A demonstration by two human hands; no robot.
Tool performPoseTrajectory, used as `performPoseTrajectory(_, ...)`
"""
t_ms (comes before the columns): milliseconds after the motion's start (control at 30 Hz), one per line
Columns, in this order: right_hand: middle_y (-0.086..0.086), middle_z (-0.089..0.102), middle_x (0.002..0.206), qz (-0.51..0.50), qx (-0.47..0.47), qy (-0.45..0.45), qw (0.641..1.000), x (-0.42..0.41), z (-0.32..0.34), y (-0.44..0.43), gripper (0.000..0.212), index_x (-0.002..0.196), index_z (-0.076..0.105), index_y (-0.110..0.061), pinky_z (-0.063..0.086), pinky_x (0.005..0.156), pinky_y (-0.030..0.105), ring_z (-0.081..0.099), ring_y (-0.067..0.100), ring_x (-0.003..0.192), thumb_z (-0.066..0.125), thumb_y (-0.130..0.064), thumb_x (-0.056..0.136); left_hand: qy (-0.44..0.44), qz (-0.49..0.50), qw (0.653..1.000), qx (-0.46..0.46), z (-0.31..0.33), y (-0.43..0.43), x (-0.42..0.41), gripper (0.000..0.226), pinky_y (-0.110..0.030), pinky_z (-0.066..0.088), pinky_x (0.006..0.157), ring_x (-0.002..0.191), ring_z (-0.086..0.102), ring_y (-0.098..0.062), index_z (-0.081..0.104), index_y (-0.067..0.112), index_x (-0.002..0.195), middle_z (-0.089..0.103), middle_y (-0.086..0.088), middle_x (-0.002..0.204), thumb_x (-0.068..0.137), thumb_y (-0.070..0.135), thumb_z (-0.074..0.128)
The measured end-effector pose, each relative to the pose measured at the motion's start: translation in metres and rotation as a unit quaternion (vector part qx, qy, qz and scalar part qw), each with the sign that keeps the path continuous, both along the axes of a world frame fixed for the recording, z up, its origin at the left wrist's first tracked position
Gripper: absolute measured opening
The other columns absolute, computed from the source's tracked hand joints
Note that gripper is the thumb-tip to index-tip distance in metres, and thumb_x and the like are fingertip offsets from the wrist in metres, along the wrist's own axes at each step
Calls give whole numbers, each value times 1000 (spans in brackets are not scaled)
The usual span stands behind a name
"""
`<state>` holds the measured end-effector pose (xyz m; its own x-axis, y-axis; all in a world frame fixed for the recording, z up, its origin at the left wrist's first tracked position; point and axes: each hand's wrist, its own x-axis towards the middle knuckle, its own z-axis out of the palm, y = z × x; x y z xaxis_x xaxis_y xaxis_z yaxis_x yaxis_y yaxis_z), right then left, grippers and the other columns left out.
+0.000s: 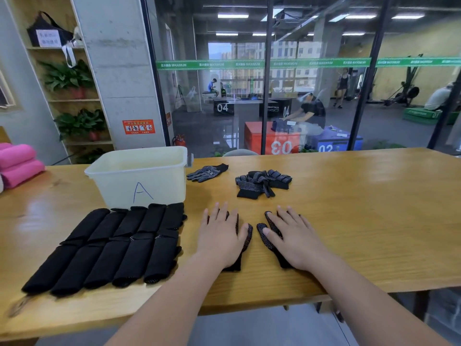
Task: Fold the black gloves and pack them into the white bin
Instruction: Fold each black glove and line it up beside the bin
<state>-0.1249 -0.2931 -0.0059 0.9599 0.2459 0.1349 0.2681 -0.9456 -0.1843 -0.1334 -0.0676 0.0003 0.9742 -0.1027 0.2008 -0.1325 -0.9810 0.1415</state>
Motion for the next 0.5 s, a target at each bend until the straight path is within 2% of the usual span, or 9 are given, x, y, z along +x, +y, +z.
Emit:
performPoseTrajectory(67, -15, 19, 172, 20, 77, -88, 993, -6, 2, -3, 61, 159, 41, -40, 14, 131, 43, 4, 11, 162, 23, -66, 106, -83, -14, 996, -24, 5, 1, -6, 62, -46, 9, 133, 163, 11, -21, 40, 30, 162, 24, 3, 174, 110, 56, 20)
performPoseTrajectory(100, -17, 37, 165, 33, 120, -131, 984, -11, 4, -5, 54, 148, 56, -38, 26, 127, 41, 20, 10, 157, 29, -61, 107, -95, -34, 993, -54, 8, 3, -11, 56, -43, 18, 131, 159, 23, -19, 49, 30, 156, 35, 5, 170, 111, 52, 26)
performPoseTrajectory(167, -21, 64, 132, 55, 170, -182, 967, -21, 4, -10, 49, 120, 76, -33, 47, 107, 35, 50, 7, 130, 36, -55, 105, -55, -85, 989, -107, 11, 7, -23, 46, -39, 33, 124, 148, 40, -14, 59, 31, 149, 50, 10, 159, 111, 46, 38)
performPoseTrajectory(200, -23, 68, 118, 63, 165, -185, 967, -26, 3, -11, 49, 109, 78, -31, 51, 97, 33, 54, 6, 117, 36, -56, 104, -26, -109, 988, -104, 11, 9, -29, 43, -38, 35, 123, 147, 42, -13, 60, 34, 148, 51, 12, 158, 110, 45, 41)
performPoseTrajectory(267, -25, 66, 110, 81, 125, -160, 976, -33, 1, -9, 51, 105, 78, -32, 52, 89, 32, 54, 4, 108, 35, -58, 103, 7, -138, 989, -58, 5, 15, -36, 45, -40, 29, 127, 153, 34, -14, 55, 39, 152, 44, 13, 163, 110, 49, 43)
performPoseTrajectory(367, -28, 61, 129, 112, 96, -106, 983, -34, 3, -4, 42, 125, 73, -36, 46, 105, 28, 49, 0, 124, 39, -54, 107, 36, -132, 990, -40, 0, 22, -36, 52, -43, 16, 132, 161, 17, -15, 40, 40, 161, 28, 11, 172, 111, 54, 35)
performPoseTrajectory(433, -27, 58, 137, 120, 107, -103, 982, -34, 4, -3, 39, 132, 71, -35, 39, 112, 25, 44, -2, 133, 43, -49, 107, 39, -123, 990, -52, 0, 25, -36, 55, -44, 11, 133, 163, 9, -16, 36, 39, 163, 23, 11, 174, 111, 56, 32)
performPoseTrajectory(500, -25, 61, 130, 121, 128, -139, 974, -35, 2, -5, 32, 124, 75, -33, 43, 107, 24, 47, 0, 127, 50, -42, 106, -10, -100, 993, -66, 0, 29, -39, 51, -41, 18, 131, 160, 19, -17, 45, 37, 159, 33, 13, 168, 111, 53, 35)
